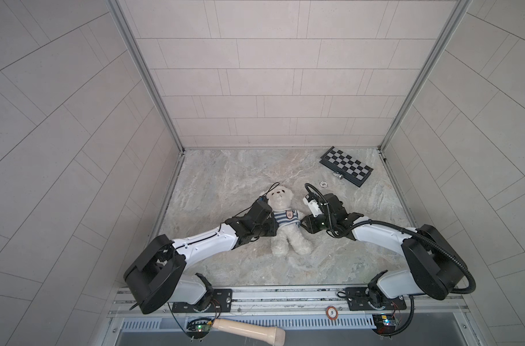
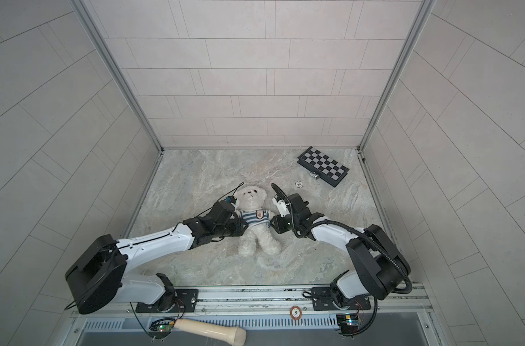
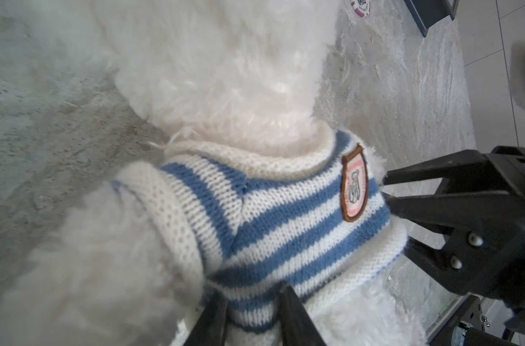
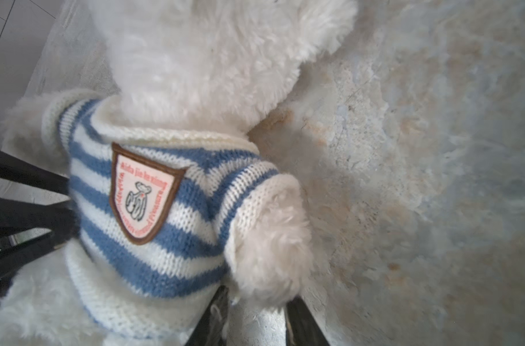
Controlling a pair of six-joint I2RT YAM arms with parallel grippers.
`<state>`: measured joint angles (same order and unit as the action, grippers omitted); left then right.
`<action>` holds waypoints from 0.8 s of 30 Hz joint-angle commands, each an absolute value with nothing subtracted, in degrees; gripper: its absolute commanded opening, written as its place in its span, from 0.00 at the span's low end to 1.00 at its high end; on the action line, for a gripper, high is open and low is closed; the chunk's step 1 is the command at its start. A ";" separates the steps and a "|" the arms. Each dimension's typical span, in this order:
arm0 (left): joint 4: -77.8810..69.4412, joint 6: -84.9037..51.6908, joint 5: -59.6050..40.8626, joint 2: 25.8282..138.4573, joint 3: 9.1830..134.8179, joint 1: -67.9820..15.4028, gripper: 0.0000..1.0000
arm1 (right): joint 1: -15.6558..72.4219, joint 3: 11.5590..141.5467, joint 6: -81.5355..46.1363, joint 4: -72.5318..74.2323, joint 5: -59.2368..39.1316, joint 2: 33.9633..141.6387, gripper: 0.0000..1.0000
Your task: Dress the teddy bear
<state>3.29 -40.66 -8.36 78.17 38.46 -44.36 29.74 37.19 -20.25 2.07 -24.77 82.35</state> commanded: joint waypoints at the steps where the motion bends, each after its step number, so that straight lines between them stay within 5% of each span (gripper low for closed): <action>1: 2.85 -41.52 -6.33 76.66 37.01 -44.58 0.34 | 29.93 37.50 -19.06 0.70 -24.26 81.97 0.33; 17: 1.86 -39.36 -12.64 65.44 30.39 -37.97 0.49 | 29.96 33.37 -19.47 -4.39 -22.17 67.80 0.34; 24: 11.53 -34.86 -11.84 61.10 38.22 -36.74 0.52 | 29.97 40.22 -18.66 -5.68 -21.91 65.29 0.33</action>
<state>8.05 -37.85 -11.35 61.56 34.13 -36.97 29.74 36.69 -19.90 -4.78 -22.09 64.95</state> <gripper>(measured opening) 0.517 0.332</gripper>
